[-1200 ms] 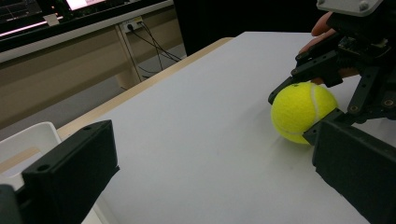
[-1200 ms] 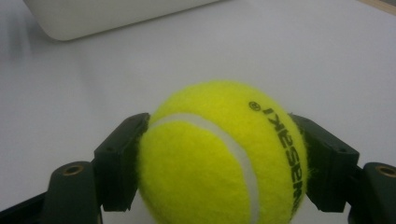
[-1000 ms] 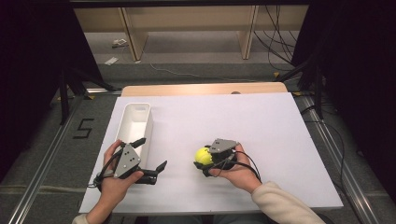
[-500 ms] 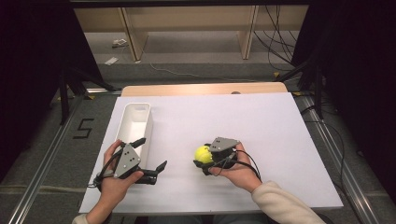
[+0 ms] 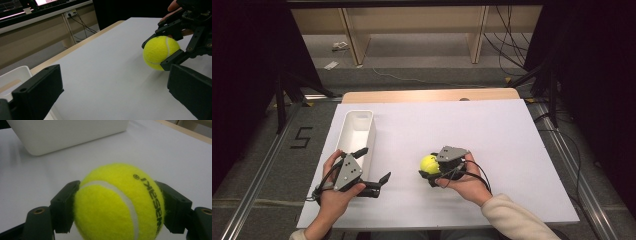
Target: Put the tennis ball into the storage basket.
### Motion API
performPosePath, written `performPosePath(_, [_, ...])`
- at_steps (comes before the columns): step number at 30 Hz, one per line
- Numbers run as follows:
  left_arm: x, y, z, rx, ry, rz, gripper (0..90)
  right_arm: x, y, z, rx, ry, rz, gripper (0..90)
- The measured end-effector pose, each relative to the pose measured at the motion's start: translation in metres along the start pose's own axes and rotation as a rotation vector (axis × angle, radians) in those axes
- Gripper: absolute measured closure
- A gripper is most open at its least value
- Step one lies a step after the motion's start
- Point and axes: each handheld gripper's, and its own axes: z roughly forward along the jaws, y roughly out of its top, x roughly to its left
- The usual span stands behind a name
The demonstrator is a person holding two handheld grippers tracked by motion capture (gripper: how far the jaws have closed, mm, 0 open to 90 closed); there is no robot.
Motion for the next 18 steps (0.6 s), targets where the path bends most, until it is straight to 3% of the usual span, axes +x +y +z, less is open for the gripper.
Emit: performPosePath(18, [-0.0002,0.0,0.0001,0.0,0.0,0.0,0.0,-0.0025,0.0044,-0.0024,-0.018,-0.007,0.007,26.7])
